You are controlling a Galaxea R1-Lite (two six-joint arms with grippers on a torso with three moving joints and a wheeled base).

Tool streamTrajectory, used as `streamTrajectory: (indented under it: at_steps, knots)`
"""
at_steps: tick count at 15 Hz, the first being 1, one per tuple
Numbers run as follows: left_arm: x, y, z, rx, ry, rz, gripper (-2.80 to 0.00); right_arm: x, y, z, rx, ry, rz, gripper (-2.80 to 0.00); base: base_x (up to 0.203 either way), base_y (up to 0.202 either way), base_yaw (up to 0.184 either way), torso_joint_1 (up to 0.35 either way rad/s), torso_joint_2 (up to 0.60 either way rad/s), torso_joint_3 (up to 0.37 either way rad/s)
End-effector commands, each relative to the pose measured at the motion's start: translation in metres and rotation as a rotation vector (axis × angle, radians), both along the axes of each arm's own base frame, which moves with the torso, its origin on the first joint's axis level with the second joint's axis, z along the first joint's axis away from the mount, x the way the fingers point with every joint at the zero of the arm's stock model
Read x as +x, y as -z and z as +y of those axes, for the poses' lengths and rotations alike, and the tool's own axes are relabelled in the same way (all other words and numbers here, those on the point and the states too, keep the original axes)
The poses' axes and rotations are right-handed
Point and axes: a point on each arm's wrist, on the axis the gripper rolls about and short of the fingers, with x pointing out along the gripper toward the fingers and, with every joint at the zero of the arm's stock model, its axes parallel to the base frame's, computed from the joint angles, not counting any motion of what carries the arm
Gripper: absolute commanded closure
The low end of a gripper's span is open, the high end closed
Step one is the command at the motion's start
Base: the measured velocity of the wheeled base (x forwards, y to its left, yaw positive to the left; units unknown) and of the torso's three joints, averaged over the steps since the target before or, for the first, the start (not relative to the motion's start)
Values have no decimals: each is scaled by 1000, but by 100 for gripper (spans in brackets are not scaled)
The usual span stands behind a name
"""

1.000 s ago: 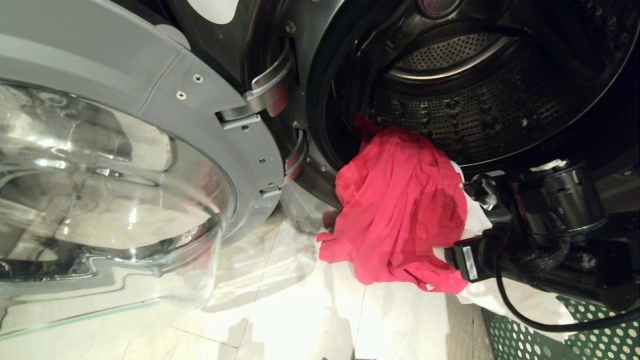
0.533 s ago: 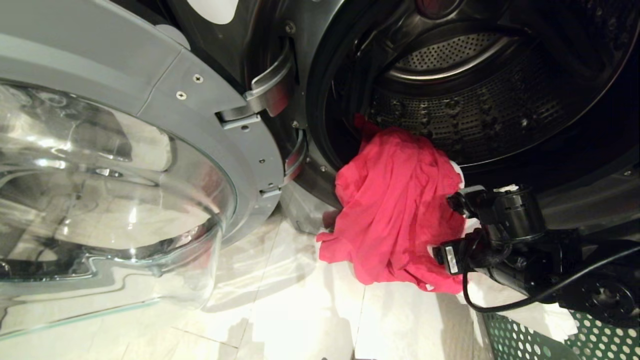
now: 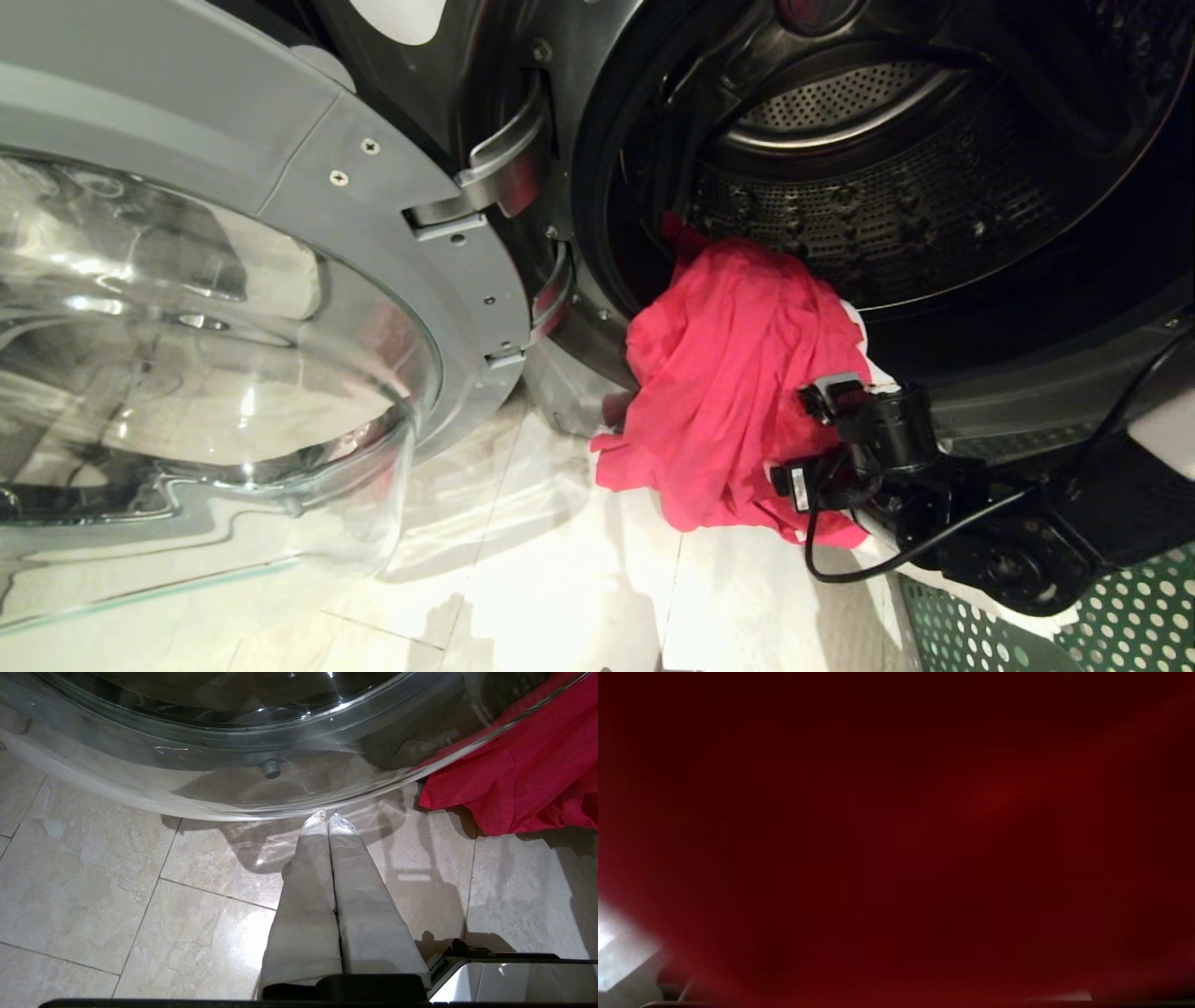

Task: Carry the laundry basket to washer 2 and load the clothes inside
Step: Place the clothes into the washing machine

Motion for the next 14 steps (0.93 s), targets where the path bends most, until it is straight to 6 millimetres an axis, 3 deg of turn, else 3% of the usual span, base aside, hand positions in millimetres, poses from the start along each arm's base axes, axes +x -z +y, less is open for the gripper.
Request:
streamTrajectory:
  at_steps: [1,6,9,10,14]
  knots:
    - [1,2,0,0,0,9,0,11,20,5,-16,2,32,-280,0,0,0,0,0,0]
    - [1,2,0,0,0,9,0,42,10,17,17,13,-50,-280,0,0,0,0,0,0]
    - [1,2,0,0,0,9,0,49,7,15,9,38,-70,-280,0,0,0,0,0,0]
    - [1,2,0,0,0,9,0,49,7,15,-4,44,-72,0,0,0,0,0,0,0]
    - [1,2,0,0,0,9,0,48,2,14,1,49,-83,0,0,0,0,0,0,0]
